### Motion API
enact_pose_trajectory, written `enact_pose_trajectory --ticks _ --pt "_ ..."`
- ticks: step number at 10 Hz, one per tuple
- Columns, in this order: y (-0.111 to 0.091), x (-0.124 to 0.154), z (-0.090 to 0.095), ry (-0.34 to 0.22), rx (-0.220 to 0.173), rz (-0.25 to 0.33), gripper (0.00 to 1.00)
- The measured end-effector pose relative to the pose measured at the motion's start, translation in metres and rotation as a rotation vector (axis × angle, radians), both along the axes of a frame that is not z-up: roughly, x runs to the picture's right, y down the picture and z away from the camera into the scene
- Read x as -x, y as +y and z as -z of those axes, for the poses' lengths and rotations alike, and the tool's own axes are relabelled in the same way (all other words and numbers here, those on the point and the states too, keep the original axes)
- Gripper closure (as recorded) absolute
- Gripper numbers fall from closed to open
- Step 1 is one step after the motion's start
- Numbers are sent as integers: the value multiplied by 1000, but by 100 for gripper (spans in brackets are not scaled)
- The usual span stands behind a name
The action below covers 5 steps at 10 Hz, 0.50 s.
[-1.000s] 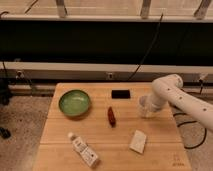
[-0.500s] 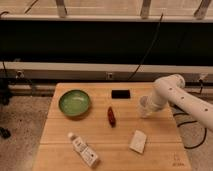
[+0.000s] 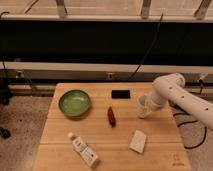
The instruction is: Place the ceramic cup in the ceramic bowl
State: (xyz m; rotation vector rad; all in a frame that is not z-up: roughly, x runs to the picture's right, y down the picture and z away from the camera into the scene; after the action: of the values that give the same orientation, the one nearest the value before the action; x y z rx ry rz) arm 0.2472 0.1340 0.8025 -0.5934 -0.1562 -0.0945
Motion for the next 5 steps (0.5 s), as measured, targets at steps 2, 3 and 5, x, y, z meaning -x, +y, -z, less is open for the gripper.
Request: enact_pose_trajectory --ticks 2,3,5 --pt "-3 4 4 -7 0 5 100" --pt "-4 4 4 -15 -2 10 100" --pt "-4 6 5 -23 -2 15 100"
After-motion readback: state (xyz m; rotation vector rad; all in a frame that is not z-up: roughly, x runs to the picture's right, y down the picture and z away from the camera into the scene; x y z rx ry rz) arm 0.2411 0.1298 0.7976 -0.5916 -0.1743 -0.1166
